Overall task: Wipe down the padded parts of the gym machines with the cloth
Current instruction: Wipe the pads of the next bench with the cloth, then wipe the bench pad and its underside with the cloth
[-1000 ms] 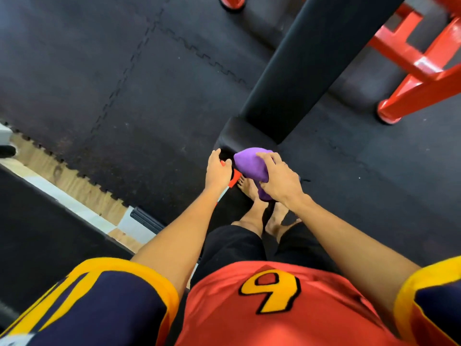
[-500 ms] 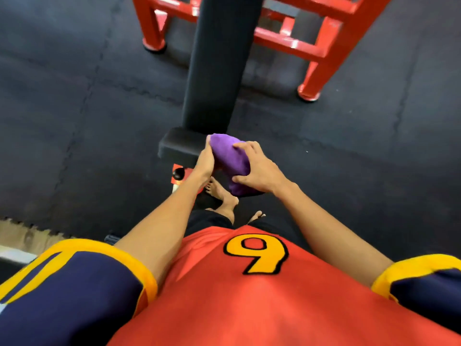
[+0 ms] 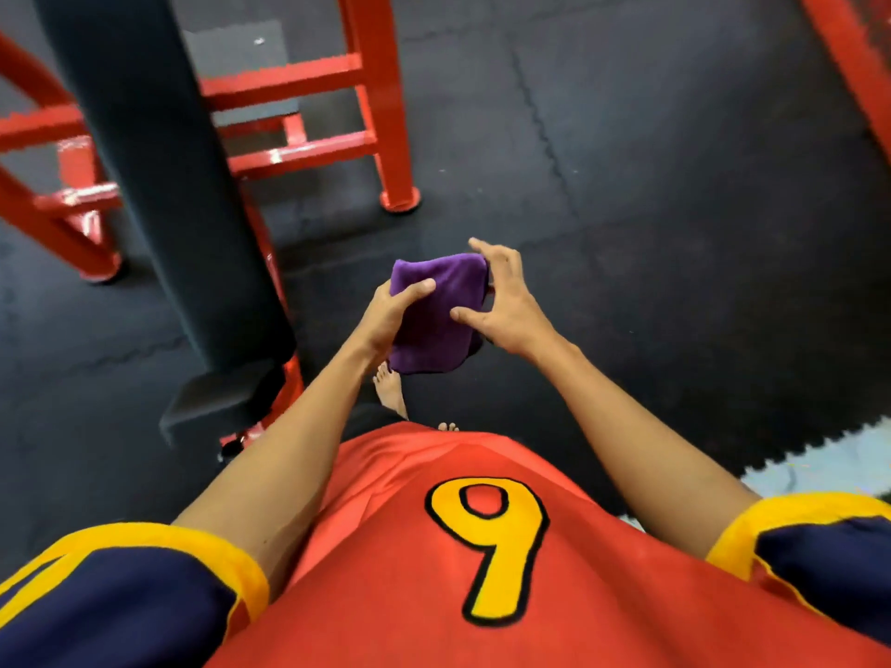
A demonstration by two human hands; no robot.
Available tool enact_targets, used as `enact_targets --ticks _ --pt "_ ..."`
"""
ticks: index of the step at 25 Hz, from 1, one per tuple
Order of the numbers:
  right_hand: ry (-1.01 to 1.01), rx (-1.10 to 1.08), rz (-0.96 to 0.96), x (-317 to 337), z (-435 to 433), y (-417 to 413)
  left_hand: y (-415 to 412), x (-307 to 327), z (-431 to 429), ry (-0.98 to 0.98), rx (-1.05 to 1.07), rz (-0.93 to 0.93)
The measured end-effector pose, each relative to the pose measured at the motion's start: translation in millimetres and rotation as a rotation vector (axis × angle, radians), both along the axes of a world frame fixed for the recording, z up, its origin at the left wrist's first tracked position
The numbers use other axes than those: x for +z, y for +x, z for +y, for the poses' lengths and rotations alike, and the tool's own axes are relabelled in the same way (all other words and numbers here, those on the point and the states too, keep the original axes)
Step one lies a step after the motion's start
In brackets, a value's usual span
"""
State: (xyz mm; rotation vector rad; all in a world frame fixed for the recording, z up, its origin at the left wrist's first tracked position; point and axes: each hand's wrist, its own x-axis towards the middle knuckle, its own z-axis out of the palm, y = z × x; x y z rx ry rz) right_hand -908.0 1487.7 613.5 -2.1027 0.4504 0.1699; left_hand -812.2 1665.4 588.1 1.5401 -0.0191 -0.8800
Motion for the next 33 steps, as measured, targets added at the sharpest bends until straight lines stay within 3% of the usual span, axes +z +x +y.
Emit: enact_targets --ticks 4,10,13,15,17,21,24,28,33 --pt "-0.067 -0.186 0.048 12 -74 -5 37 9 -77 -0.101 -0.293 -0.071" --pt "-0.094 -0.438 -0.048 25 -147 -31 96 13 -208 -0.208 -0.790 -0.111" --pt "-0.014 -0.629 -0.041 36 -174 -37 95 26 -274 -0.271 -0.860 0.111" --pt "-0.013 -0.737 -0.066 44 -195 -42 86 33 -322 -0.215 -0.840 0.274" --pt "-0.050 -0.798 -0.096 47 -218 -48 73 31 -367 -0.095 -0.906 0.173" --pt "-0.069 -0.846 -0.101 45 -268 -66 53 17 -447 -0.033 -1.111 0.064" --pt "-0.026 -0.868 -0.095 41 -316 -92 39 15 -513 -0.031 -1.093 0.053" --pt "0.065 -0.856 -0.052 47 -386 -127 15 17 -597 -0.078 -1.073 0.112" --pt "-0.075 -0.996 -0.171 53 -497 -172 -42 40 -711 -0.210 -1.355 0.053"
